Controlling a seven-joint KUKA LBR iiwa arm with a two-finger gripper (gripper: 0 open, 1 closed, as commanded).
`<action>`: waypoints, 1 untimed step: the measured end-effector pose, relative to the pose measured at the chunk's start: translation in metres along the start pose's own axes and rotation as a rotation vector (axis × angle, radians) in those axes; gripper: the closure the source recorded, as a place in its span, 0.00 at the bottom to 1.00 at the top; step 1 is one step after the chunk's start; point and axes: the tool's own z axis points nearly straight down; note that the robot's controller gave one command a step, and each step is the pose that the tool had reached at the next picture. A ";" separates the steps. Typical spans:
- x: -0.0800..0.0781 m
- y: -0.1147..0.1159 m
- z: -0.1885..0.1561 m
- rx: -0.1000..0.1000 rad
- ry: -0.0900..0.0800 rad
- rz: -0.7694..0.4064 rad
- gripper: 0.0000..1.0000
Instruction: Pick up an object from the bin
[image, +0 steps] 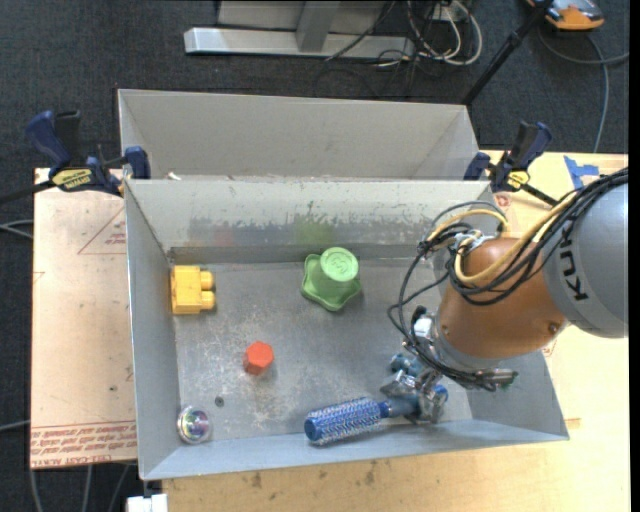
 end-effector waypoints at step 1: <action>-0.018 -0.013 -0.051 0.005 -0.006 -0.006 1.00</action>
Offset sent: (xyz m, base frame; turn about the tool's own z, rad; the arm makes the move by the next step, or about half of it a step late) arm 0.0184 0.0048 0.0486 -0.0090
